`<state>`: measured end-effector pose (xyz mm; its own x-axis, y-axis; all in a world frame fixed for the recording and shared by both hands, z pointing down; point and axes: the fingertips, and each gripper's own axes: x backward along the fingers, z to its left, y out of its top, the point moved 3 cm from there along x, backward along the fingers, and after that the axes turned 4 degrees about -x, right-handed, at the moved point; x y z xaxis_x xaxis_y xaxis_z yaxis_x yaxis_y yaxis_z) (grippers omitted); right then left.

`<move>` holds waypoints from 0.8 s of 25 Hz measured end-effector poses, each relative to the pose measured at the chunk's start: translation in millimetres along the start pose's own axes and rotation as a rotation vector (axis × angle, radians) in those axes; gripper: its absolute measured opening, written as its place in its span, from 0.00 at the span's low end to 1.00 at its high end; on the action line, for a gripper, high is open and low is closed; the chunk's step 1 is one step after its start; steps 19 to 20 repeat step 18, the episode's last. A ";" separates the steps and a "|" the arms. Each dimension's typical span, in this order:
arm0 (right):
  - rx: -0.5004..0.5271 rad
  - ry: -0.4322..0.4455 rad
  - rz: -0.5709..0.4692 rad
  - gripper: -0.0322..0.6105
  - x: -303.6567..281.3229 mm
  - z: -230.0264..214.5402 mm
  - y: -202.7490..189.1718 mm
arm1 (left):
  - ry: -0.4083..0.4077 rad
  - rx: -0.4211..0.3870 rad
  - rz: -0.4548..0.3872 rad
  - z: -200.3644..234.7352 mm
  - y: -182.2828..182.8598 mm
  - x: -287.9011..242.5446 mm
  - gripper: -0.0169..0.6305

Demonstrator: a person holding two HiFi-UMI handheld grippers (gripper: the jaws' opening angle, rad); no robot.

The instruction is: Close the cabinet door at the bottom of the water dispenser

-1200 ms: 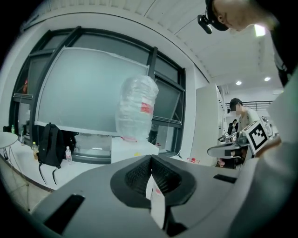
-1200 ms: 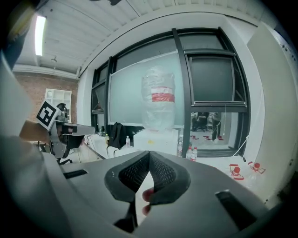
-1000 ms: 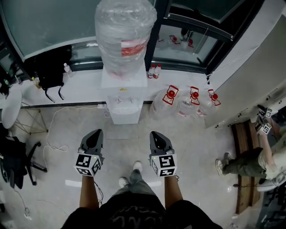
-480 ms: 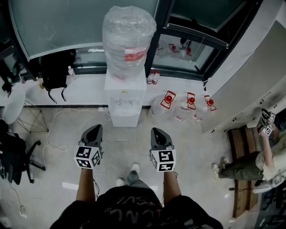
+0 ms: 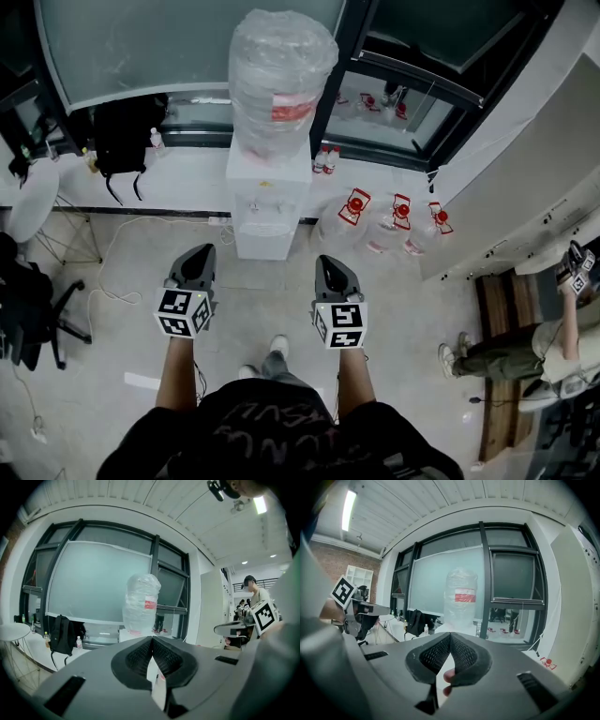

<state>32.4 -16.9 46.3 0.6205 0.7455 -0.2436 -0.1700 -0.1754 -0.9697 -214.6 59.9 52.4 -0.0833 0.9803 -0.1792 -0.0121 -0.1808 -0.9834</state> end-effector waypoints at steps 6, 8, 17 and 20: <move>-0.026 0.002 -0.014 0.07 3.0 4.8 2.3 | 0.008 -0.008 0.003 1.6 1.6 9.2 0.05; -0.039 -0.002 -0.011 0.07 4.1 6.3 0.2 | 0.008 -0.025 0.010 0.5 1.1 13.2 0.05; -0.043 -0.018 -0.020 0.07 15.8 13.1 -2.8 | -0.002 -0.036 0.009 -2.8 1.4 26.5 0.05; -0.045 -0.020 -0.022 0.07 16.9 13.2 -3.5 | -0.003 -0.038 0.010 -3.1 0.7 27.1 0.05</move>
